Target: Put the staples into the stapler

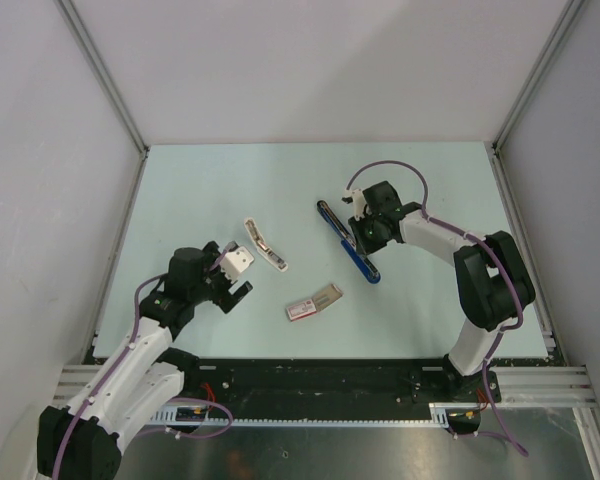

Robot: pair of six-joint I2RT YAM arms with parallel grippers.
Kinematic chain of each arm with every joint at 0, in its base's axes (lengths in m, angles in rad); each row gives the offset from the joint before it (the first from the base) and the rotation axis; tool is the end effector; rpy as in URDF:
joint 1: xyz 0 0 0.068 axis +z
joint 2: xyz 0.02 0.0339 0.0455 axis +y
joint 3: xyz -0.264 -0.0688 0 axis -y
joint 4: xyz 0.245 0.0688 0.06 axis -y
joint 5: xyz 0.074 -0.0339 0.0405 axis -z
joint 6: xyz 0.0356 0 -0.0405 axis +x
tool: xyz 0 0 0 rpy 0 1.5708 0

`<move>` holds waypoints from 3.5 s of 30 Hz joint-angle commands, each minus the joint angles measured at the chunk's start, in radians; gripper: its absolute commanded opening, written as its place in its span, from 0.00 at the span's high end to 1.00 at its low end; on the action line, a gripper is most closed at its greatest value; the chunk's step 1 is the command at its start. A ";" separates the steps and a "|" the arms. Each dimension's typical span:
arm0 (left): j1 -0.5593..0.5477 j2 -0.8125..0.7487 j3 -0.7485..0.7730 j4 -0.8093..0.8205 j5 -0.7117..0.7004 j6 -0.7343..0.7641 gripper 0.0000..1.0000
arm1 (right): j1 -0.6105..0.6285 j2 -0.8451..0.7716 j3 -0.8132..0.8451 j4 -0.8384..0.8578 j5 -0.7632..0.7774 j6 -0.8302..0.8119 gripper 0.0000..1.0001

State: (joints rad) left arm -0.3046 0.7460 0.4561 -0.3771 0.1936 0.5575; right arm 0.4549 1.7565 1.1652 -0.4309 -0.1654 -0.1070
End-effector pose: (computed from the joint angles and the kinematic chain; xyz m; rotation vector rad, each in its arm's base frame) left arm 0.1540 -0.0556 0.2127 1.0235 1.9748 -0.0780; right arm 0.3231 0.1645 0.1931 -0.7819 2.4899 0.3401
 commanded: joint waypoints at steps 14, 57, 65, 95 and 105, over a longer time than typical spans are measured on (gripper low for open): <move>0.010 -0.010 -0.005 0.022 0.006 0.010 0.00 | 0.014 -0.007 -0.002 -0.008 0.042 -0.036 0.79; 0.106 0.013 0.159 0.016 0.032 -0.033 0.01 | 0.156 -0.132 -0.002 0.069 -0.001 -0.169 0.31; 0.195 0.253 0.404 0.018 0.071 -0.133 0.01 | 0.293 -0.085 0.057 0.176 -0.045 -0.176 0.44; 0.293 0.910 0.732 0.084 0.169 -0.465 0.01 | 0.418 0.352 0.463 0.126 0.034 0.002 0.54; 0.292 0.923 0.712 0.093 0.185 -0.472 0.00 | 0.413 0.383 0.463 0.111 0.039 0.000 0.57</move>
State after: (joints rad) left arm -0.0200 1.6627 1.1507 -0.3130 0.3477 0.1196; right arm 0.8700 2.1246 1.5902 -0.3206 -0.1417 -0.1089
